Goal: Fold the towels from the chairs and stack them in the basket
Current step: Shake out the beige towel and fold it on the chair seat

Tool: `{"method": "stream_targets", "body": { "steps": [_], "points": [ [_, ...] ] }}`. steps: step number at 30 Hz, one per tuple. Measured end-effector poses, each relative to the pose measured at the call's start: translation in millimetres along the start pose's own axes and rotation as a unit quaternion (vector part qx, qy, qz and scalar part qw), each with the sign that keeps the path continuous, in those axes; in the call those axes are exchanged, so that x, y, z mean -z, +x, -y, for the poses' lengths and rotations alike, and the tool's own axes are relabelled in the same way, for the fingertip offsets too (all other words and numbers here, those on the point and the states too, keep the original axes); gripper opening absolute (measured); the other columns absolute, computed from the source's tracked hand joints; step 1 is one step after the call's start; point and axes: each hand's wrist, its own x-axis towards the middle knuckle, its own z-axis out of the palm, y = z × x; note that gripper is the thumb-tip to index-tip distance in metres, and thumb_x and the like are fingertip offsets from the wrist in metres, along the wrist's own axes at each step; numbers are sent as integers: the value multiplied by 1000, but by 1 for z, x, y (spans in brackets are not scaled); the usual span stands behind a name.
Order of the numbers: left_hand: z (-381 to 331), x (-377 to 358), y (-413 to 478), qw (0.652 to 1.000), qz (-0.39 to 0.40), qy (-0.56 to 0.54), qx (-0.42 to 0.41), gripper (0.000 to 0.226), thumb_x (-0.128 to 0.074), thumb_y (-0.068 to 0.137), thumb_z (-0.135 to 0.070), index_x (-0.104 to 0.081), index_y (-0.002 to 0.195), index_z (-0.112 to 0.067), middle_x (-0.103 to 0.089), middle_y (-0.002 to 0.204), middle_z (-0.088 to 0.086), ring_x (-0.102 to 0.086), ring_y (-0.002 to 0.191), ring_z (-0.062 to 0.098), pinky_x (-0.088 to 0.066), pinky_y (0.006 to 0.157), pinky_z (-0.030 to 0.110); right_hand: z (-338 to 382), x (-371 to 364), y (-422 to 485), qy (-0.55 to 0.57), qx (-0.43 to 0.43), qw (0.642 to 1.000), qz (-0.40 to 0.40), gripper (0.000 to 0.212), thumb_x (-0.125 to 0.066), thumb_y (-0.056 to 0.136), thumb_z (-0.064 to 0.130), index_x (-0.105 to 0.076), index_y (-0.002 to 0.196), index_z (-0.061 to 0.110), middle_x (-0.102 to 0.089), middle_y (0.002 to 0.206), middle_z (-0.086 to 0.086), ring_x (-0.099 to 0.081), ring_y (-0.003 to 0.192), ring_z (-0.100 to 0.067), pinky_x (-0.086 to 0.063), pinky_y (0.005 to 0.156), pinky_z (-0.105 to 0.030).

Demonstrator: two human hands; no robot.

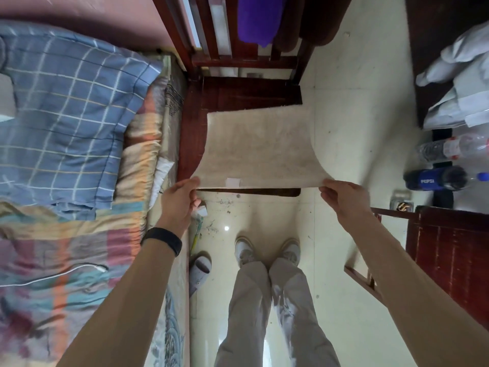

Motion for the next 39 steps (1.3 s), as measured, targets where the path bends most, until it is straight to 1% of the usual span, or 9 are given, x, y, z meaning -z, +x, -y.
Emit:
{"method": "stream_targets", "body": {
  "steps": [4, 8, 14, 17, 21, 27, 34, 37, 39],
  "points": [
    [-1, 5, -52, 991, 2, -1, 135, 20, -67, 90, -7, -58, 74, -11, -48, 46, -1, -43, 41, 10, -39, 46, 23, 12, 29, -40, -2, -30, 999, -14, 10, -76, 84, 1, -67, 88, -2, -71, 82, -11, -71, 75, -15, -59, 71, -23],
    [23, 25, -84, 955, 49, 77, 284, 16, -70, 90, -16, -59, 80, -8, -51, 63, 3, -43, 55, 14, -42, 59, 29, -6, 71, -55, -9, -110, 993, -29, 9, -77, 83, -1, -68, 82, 0, -71, 74, -10, -70, 62, -12, -58, 57, -18],
    [44, 36, -87, 936, 19, 176, 304, 25, -76, 86, -27, -59, 80, -9, -60, 62, 2, -53, 59, 15, -48, 56, 28, -27, 95, -61, 16, -225, 974, 27, 7, -66, 89, -8, -64, 85, -2, -65, 80, -13, -64, 75, -19, -61, 58, -23],
    [40, 37, -90, 940, 2, 187, 286, 22, -73, 89, -27, -63, 92, -7, -67, 79, 6, -63, 68, 17, -54, 60, 28, -25, 92, -63, -12, -216, 976, 38, 6, -67, 88, -7, -65, 91, -2, -66, 80, -13, -66, 73, -19, -60, 57, -23],
    [24, 32, -93, 946, 0, 206, 250, 17, -74, 88, -16, -62, 93, -4, -59, 75, 5, -60, 67, 18, -58, 49, 26, -11, 88, -64, -42, -193, 980, 31, 14, -71, 84, -5, -69, 97, -2, -69, 82, -13, -70, 68, -17, -59, 58, -22],
    [-28, 27, -85, 958, 17, 192, 211, 10, -73, 86, -4, -68, 94, -1, -68, 86, 13, -72, 64, 19, -58, 47, 26, 26, 62, -70, -13, -133, 990, 33, 7, -74, 83, -6, -71, 86, -1, -71, 78, -11, -70, 71, -17, -59, 59, -21],
    [-134, -23, -61, 989, 38, 139, 35, 12, -66, 89, 2, -64, 95, -8, -73, 74, 7, -71, 59, 13, -60, 54, 25, 109, -9, -69, 56, -27, 996, 65, 8, -77, 80, -5, -72, 82, 1, -72, 84, -12, -71, 77, -17, -59, 64, -20],
    [-173, -42, -57, 991, 44, 103, -66, 12, -71, 87, -3, -64, 90, -12, -69, 87, 7, -68, 64, 13, -62, 69, 29, 143, -34, -71, 98, 14, 992, 83, 10, -78, 80, -2, -73, 88, 2, -73, 86, -10, -72, 78, -15, -58, 66, -20],
    [-187, -47, -55, 991, 47, 67, -104, 13, -72, 87, -5, -65, 89, -15, -70, 87, 6, -68, 63, 12, -59, 67, 27, 155, -47, -76, 114, 38, 989, 84, 13, -79, 80, -1, -74, 92, 2, -74, 83, -9, -73, 77, -16, -58, 68, -21]
  ]
}}
